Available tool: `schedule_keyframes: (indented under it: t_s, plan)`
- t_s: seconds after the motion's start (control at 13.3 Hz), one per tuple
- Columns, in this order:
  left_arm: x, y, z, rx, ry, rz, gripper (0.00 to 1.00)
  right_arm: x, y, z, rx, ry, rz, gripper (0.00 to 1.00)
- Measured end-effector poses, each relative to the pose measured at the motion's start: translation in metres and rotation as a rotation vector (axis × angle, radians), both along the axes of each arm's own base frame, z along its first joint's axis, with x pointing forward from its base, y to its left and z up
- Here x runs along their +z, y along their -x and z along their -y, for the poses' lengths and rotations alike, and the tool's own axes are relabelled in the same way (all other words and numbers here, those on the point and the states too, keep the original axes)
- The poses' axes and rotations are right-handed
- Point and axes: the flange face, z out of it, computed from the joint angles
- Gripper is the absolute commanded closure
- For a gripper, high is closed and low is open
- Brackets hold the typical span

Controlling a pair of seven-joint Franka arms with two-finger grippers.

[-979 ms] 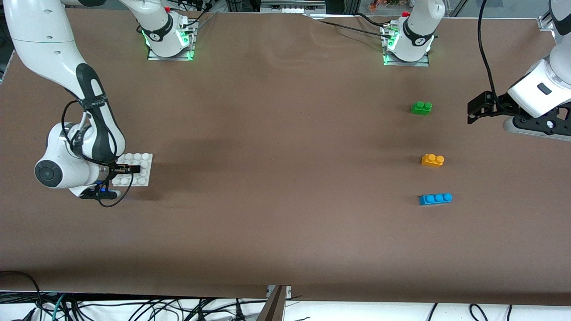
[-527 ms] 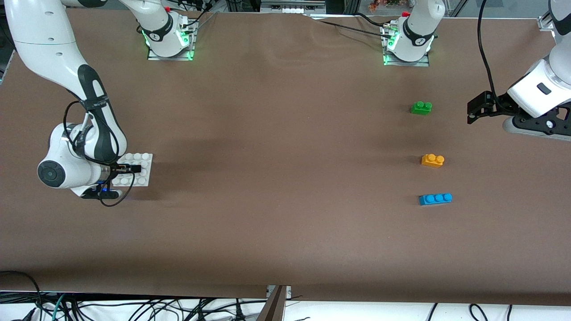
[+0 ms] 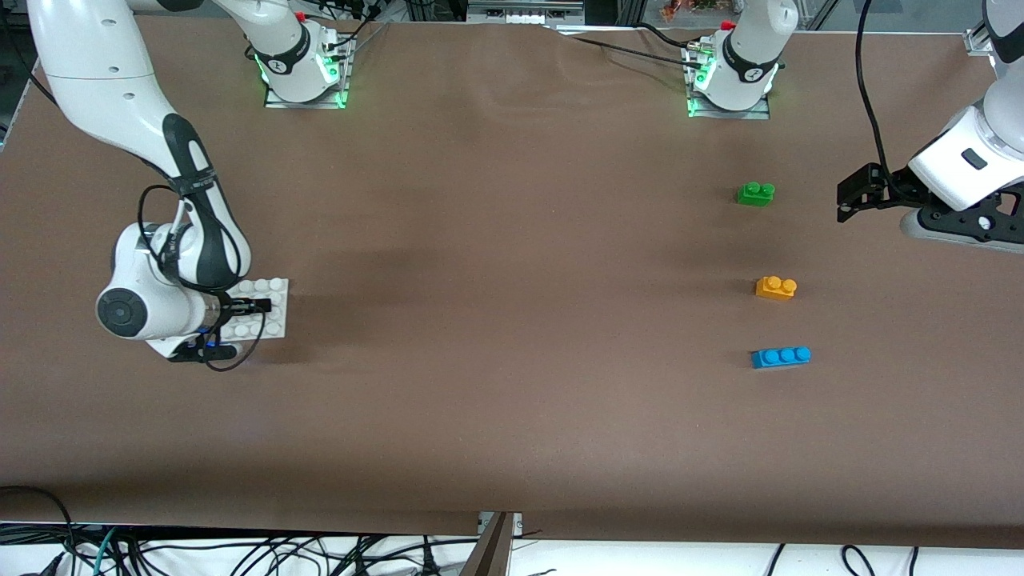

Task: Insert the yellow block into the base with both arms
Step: 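Slide the white base plate with the right gripper toward the table middle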

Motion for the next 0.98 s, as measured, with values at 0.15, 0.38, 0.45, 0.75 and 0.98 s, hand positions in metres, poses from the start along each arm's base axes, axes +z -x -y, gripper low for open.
schedule_keyframes:
  t_s: [0.15, 0.38, 0.45, 0.75, 0.98]
  plan:
    - [0.0, 0.0, 0.001, -0.002, 0.0, 0.0, 0.0, 0.001, -0.002, -0.021, 0.012, -0.027, 0.015, 0.0]
    - [0.0, 0.0, 0.002, -0.003, 0.0, 0.0, 0.0, 0.002, -0.003, -0.064, 0.028, -0.041, 0.046, 0.0]
    - [0.0, 0.0, 0.002, -0.003, 0.0, 0.0, 0.0, 0.003, -0.003, -0.083, 0.02, -0.036, 0.055, 0.0]
    - [0.0, 0.0, 0.002, -0.003, 0.0, 0.0, 0.0, 0.004, 0.009, -0.164, -0.026, -0.01, 0.081, 0.0]
    - [0.0, 0.0, 0.001, -0.003, 0.0, 0.0, 0.0, 0.007, 0.021, -0.221, -0.025, -0.006, 0.098, 0.0]
